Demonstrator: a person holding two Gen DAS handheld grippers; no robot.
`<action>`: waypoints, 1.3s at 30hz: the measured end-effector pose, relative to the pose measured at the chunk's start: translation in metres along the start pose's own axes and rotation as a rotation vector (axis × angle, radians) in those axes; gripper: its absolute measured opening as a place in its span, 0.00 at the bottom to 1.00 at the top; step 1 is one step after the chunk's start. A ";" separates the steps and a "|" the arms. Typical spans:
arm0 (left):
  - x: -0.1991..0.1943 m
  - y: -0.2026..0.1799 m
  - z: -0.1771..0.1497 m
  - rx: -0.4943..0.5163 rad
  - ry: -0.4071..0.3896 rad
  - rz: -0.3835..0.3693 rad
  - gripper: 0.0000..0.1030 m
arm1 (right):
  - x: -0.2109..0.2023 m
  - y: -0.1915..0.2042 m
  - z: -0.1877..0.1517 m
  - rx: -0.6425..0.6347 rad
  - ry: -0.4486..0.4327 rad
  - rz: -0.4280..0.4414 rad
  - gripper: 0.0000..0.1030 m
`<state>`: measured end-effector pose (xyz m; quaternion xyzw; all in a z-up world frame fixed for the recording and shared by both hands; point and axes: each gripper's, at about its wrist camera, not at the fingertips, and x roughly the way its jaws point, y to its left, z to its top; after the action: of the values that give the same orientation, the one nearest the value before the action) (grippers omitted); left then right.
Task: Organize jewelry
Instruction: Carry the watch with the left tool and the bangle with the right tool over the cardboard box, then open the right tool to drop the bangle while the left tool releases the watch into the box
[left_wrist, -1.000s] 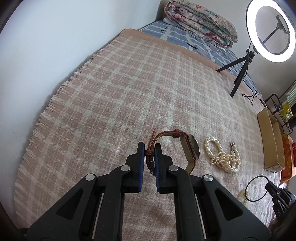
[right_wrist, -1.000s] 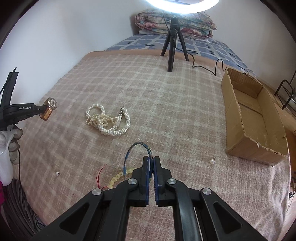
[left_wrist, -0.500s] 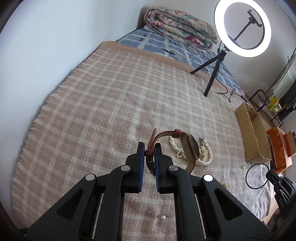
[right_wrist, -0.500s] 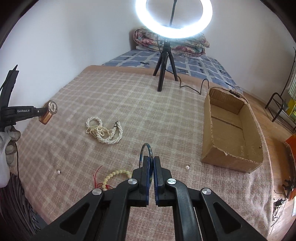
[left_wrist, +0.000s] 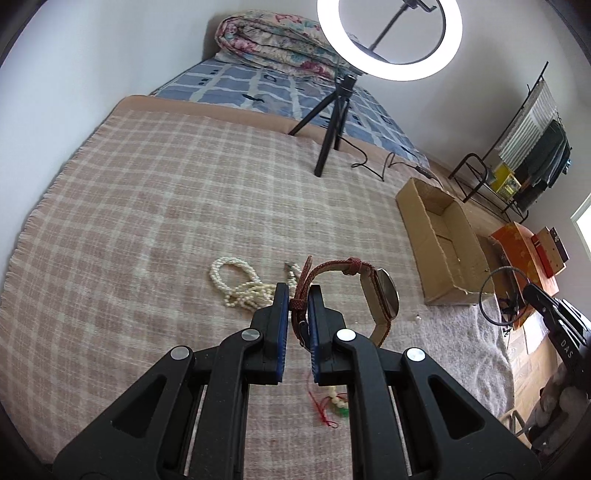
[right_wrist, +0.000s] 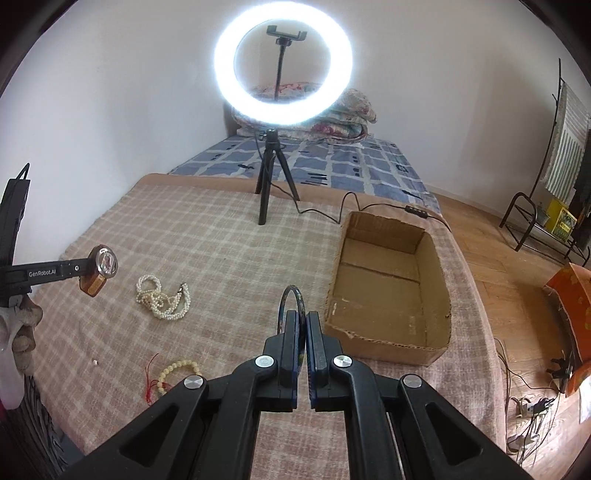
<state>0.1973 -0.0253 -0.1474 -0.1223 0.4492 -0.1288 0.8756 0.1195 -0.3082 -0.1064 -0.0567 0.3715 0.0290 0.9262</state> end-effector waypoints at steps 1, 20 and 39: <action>0.002 -0.008 0.000 0.009 0.002 -0.009 0.08 | 0.000 -0.006 0.002 0.003 -0.004 -0.007 0.01; 0.067 -0.139 0.004 0.131 0.051 -0.137 0.08 | 0.038 -0.098 0.042 0.060 -0.039 -0.070 0.01; 0.135 -0.224 0.010 0.215 0.092 -0.154 0.08 | 0.111 -0.145 0.073 0.068 -0.004 -0.076 0.01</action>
<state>0.2560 -0.2797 -0.1697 -0.0556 0.4616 -0.2483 0.8498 0.2633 -0.4414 -0.1186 -0.0391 0.3679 -0.0187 0.9289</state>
